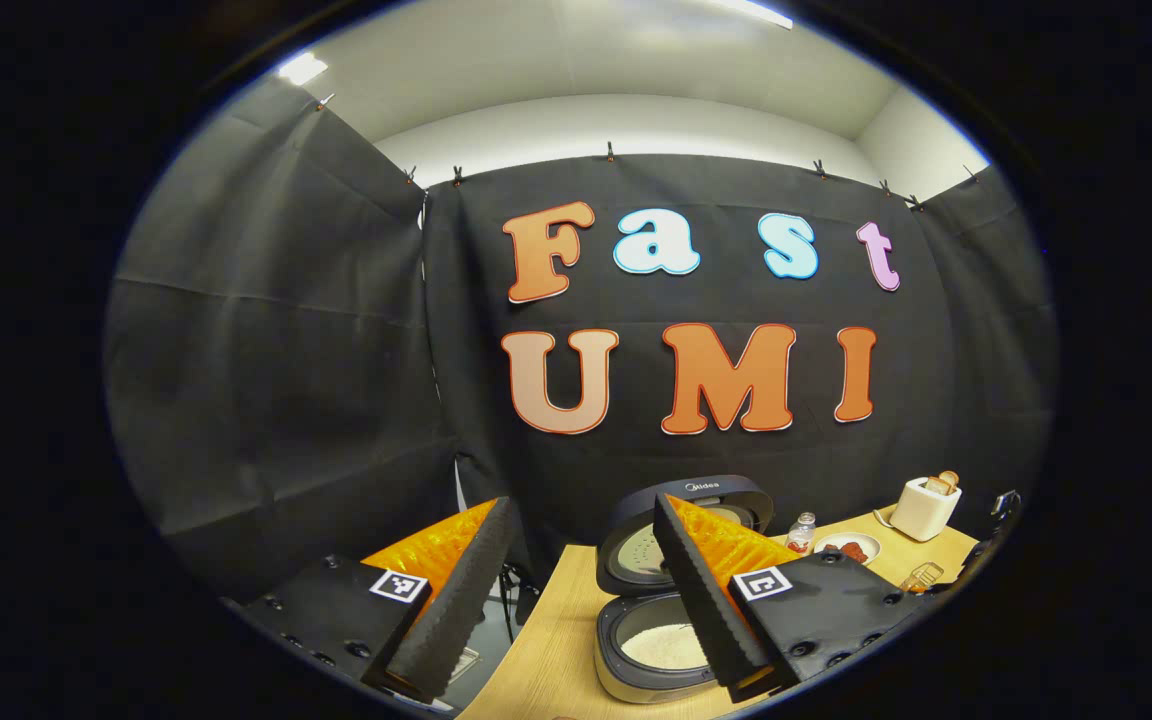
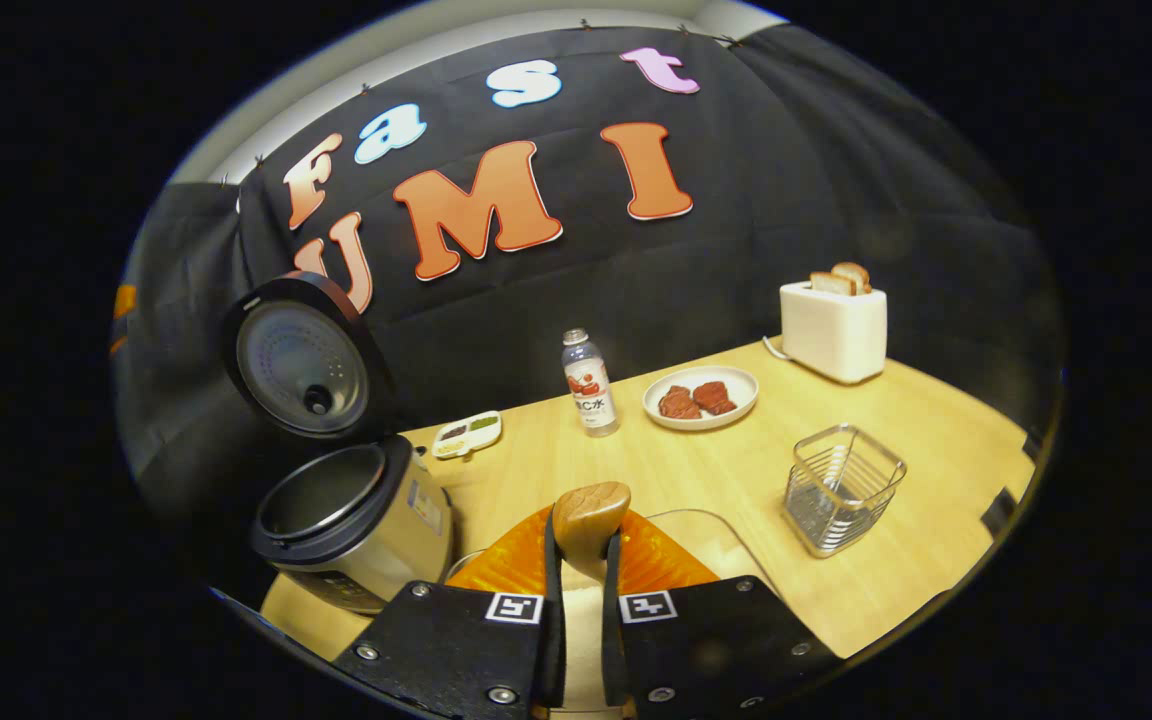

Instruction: Close the left gripper, press the button to open the rice cooker; take a wooden spoon from the chopstick holder with the right hand, scoop a spoonful of rice and pour it into the rice cooker, then put the wooden spoon back into the chopstick holder.

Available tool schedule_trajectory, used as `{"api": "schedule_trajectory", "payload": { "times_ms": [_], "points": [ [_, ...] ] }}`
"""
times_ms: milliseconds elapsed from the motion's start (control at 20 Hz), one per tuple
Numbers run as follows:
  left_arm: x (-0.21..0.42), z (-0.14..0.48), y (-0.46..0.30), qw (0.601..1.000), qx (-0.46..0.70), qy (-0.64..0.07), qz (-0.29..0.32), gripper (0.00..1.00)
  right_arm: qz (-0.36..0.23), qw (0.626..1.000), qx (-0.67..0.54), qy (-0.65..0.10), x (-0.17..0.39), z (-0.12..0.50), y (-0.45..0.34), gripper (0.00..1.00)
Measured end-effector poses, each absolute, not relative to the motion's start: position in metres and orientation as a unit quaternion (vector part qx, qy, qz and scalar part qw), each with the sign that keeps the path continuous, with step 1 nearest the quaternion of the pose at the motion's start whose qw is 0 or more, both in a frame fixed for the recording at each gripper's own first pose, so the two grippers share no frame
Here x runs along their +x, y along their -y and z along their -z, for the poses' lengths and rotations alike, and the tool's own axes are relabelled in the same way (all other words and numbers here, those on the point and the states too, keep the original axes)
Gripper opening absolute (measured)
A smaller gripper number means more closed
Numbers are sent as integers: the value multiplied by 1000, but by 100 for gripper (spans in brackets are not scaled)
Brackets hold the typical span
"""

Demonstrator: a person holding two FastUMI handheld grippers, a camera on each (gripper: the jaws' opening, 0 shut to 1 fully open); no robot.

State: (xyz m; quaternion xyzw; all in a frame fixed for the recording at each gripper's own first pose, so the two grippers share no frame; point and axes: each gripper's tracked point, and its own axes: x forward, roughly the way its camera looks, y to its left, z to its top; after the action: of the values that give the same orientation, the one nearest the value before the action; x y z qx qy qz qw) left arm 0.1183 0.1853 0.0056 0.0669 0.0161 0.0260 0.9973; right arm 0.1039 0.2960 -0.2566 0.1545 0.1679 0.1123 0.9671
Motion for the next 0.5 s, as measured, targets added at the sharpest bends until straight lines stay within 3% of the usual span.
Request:
{"api": "schedule_trajectory", "payload": {
  "times_ms": [250,500],
  "points": [
    [121,-2,-189,998,60,-19,-26,95,-138,946,234,-176,86,262,-321,14],
    [121,-3,-189,998,57,-19,-26,95,-126,932,285,-188,89,267,-311,14]
  ]
}}
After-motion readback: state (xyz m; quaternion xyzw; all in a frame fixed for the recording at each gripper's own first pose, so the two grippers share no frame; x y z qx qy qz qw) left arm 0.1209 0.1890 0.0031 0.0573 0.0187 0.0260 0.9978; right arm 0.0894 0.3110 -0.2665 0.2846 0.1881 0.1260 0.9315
